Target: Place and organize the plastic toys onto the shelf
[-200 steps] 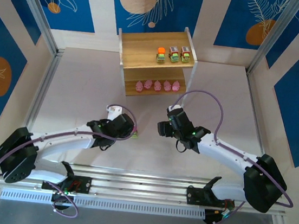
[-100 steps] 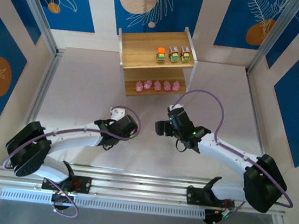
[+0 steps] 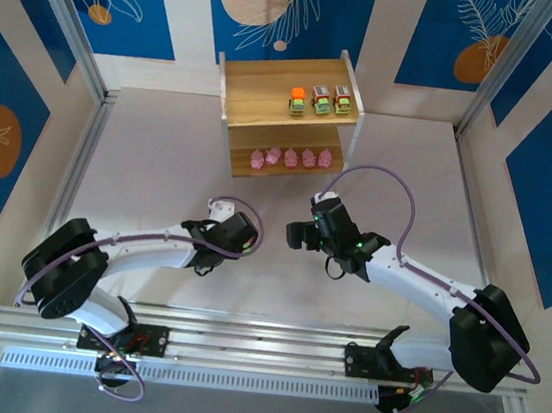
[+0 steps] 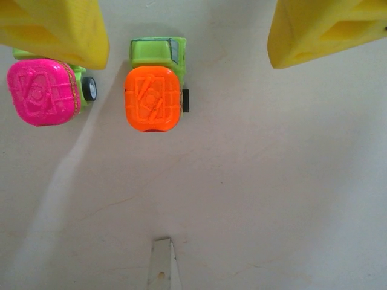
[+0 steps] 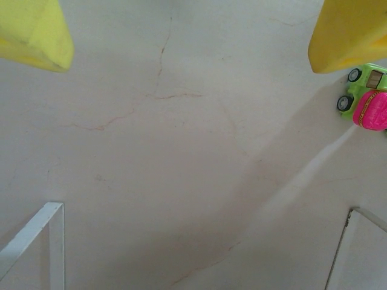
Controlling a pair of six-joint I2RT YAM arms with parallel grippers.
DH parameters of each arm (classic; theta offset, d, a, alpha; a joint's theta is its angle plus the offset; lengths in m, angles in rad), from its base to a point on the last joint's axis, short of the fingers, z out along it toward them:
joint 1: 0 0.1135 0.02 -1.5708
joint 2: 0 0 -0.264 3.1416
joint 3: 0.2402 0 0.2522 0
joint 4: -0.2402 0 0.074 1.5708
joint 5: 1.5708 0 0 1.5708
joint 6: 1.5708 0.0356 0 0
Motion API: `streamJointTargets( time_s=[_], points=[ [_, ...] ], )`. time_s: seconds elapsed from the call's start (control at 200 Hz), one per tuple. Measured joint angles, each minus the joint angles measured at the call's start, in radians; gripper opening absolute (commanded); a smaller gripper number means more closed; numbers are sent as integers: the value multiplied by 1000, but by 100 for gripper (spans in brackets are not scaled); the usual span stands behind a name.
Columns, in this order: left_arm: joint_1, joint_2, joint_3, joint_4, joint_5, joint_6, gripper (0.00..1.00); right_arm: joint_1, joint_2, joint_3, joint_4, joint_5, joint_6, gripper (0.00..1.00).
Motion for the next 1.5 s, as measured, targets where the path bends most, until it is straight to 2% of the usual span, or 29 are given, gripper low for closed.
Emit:
streamJointTargets(
  time_s=[0.3, 0.62, 0.845, 1.501],
  points=[
    [9, 31, 5, 17, 16, 6, 60, -8, 0, 0, 0, -4, 0, 92],
    [13, 74, 18, 37, 24, 7, 60, -11, 0, 0, 0, -9, 0, 86],
    [13, 95, 19, 51, 29, 6, 59, -13, 0, 0, 0, -16, 0, 83],
    [19, 135, 19, 81, 35, 3, 48, -19, 0, 0, 0, -31, 0, 77]
  ],
)
